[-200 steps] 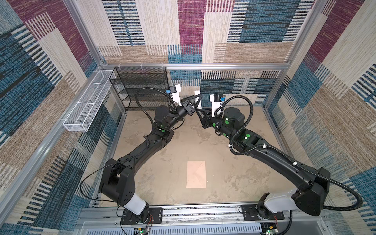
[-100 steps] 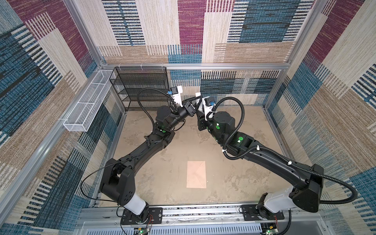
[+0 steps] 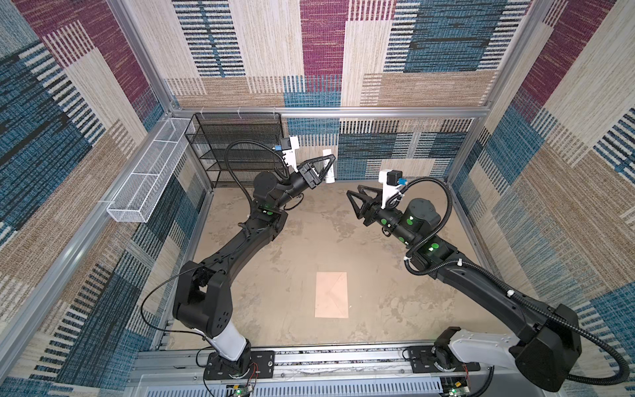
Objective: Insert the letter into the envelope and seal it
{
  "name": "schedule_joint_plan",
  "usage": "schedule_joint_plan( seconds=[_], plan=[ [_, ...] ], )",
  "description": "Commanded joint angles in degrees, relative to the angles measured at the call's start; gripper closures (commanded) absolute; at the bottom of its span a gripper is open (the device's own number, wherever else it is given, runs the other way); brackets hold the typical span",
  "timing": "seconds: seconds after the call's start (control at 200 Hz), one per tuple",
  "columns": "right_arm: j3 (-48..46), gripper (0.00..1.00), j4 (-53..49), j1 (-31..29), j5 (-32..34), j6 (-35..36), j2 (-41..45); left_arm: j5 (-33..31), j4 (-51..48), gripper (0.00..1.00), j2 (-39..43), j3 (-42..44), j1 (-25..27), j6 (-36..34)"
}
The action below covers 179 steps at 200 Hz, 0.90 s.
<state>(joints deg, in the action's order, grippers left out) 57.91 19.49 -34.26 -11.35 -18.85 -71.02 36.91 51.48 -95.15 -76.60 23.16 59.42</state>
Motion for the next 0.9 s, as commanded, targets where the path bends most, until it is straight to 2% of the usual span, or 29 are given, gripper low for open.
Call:
schedule_joint_plan(
  seconds=[0.0, 0.185, 0.396, 0.686, 0.892],
  plan=[
    [-1.0, 0.46, 12.4, 1.7, -17.2, -12.2, -1.9, 4.9, 10.3, 1.0, -1.4, -1.2, 0.0, 8.3],
    [-2.5, 0.45, 26.6, 3.4, -22.2, -25.2, -6.2, 5.4, 14.5, 1.0, -2.4, -0.4, 0.0, 11.6],
    [-2.2, 0.43, 35.3, 4.6, -24.6, -32.8, -10.3, 5.7, 16.9, 1.0, -3.1, -0.2, 0.9, 13.5],
    [-1.4, 0.45, 41.2, 4.8, -25.0, -37.5, -14.0, 6.1, 17.3, 1.0, -3.7, -0.2, 2.1, 13.3],
    [-1.1, 0.57, 42.1, 4.8, -25.8, -38.3, -14.5, 6.6, 16.7, 1.0, -3.4, 0.1, 2.1, 12.7]
  ],
)
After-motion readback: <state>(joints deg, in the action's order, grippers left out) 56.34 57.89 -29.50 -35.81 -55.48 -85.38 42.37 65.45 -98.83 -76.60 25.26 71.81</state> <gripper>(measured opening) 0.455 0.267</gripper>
